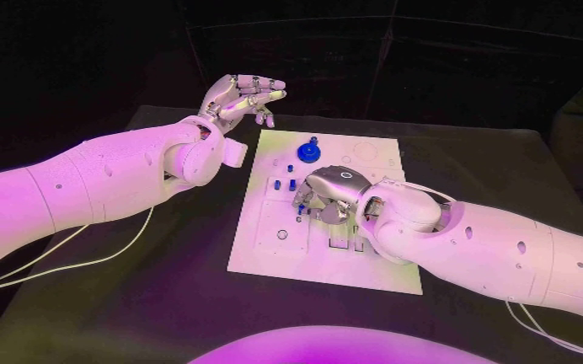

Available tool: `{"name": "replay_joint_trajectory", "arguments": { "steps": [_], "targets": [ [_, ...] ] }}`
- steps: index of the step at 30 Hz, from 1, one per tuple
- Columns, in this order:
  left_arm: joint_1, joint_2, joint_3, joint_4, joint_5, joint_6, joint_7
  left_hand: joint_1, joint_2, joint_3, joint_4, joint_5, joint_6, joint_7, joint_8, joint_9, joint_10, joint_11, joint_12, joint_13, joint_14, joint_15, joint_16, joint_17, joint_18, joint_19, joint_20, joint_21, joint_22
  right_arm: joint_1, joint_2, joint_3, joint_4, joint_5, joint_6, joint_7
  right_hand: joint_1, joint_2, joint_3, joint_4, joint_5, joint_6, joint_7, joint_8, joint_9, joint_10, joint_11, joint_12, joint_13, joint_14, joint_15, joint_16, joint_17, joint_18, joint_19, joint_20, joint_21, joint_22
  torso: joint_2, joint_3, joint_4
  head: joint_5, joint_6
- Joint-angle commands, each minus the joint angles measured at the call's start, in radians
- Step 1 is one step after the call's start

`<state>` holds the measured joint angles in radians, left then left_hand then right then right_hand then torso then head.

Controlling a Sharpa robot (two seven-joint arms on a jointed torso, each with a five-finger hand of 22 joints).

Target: Assemble the parts on the task board

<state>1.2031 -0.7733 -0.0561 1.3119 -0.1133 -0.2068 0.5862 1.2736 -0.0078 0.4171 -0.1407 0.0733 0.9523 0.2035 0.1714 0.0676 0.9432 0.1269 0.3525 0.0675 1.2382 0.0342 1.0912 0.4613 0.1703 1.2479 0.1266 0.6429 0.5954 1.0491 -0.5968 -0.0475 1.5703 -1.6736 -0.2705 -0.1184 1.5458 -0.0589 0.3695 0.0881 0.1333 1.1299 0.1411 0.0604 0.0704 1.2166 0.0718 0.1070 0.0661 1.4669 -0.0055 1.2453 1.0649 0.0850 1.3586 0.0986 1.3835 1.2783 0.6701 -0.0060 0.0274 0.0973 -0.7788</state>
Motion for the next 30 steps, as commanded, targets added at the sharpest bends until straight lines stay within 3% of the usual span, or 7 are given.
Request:
{"name": "replay_joint_trajectory", "arguments": {
  "steps": [1, 30],
  "targets": [
    [0.002, 0.001, 0.001, 0.001, 0.004, 0.010, 0.007, 0.001, 0.008, 0.003, -0.004, 0.007, -0.009, -0.001, 0.004, 0.000, -0.005, 0.001, 0.004, -0.001, -0.007, -0.002, -0.007, -0.001, 0.012, -0.009, -0.001, -0.007, -0.001, -0.002, 0.003, 0.000, 0.000, -0.020, 0.018, 0.015, -0.011, -0.003, 0.007, 0.000, 0.004, -0.004, 0.006, 0.005, 0.001, 0.001, 0.004, -0.006, 0.002, 0.024, -0.001, 0.003, -0.001, -0.012, 0.002, 0.003, 0.002, 0.000, 0.000, -0.0001, -0.0007, 0.003, -0.004],
    [0.002, 0.005, 0.001, -0.001, 0.004, 0.012, 0.000, 0.001, 0.008, 0.003, -0.004, 0.006, -0.009, 0.000, 0.005, 0.000, -0.006, 0.002, 0.005, -0.001, -0.008, -0.002, -0.007, -0.003, 0.012, -0.009, -0.001, -0.008, -0.002, -0.007, 0.011, -0.002, -0.007, -0.051, 0.066, 0.005, -0.016, -0.004, 0.012, -0.003, 0.004, -0.005, 0.007, 0.005, 0.001, 0.000, 0.005, -0.007, 0.002, 0.024, 0.000, 0.003, -0.002, -0.012, 0.001, 0.004, 0.002, -0.001, 0.000, -0.0005, 0.0000, 0.000, -0.012]
  ]
}}
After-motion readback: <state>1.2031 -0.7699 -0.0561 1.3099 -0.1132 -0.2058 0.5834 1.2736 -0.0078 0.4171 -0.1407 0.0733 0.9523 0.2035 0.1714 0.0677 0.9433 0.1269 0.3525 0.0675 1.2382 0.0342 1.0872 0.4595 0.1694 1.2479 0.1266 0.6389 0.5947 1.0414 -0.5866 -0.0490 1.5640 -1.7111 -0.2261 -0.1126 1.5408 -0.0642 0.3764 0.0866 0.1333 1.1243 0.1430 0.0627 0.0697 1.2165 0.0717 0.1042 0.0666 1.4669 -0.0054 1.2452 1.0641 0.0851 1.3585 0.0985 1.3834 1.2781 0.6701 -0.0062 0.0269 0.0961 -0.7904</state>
